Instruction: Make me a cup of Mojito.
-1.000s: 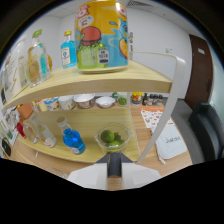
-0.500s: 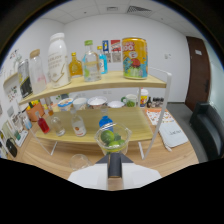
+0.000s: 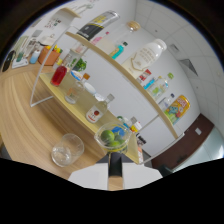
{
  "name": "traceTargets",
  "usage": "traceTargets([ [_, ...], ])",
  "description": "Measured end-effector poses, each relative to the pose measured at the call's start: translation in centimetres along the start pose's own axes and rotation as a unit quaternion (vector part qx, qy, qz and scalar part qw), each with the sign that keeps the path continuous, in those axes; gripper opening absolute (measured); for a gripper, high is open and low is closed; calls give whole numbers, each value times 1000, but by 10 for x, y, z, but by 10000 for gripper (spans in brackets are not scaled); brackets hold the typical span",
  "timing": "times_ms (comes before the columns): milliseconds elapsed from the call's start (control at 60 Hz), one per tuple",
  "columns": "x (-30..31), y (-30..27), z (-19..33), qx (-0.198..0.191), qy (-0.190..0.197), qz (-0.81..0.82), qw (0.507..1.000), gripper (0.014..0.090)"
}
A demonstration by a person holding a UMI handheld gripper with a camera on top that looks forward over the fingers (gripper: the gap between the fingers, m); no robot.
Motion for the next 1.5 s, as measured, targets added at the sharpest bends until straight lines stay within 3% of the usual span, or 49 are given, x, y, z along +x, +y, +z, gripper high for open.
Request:
traceTargets([
  [183, 5, -13, 6, 45, 29, -189, 980, 151],
  [367, 0, -29, 5, 88, 40, -358, 929, 153],
  [583, -11, -32, 11, 115, 37, -483, 867, 152],
  [767, -13, -27, 16, 115, 31, -487, 865, 152],
  [983, -2, -35, 7, 120, 25, -345, 930, 153],
  [1117, 28, -39, -12, 117, 9, -132, 984, 154],
  [1267, 54, -11, -26, 106, -31, 94, 990, 155],
  [1350, 52, 25, -21, 79, -67, 194, 976, 153],
  [1500, 28, 114, 10, -14, -115, 309, 944, 153],
])
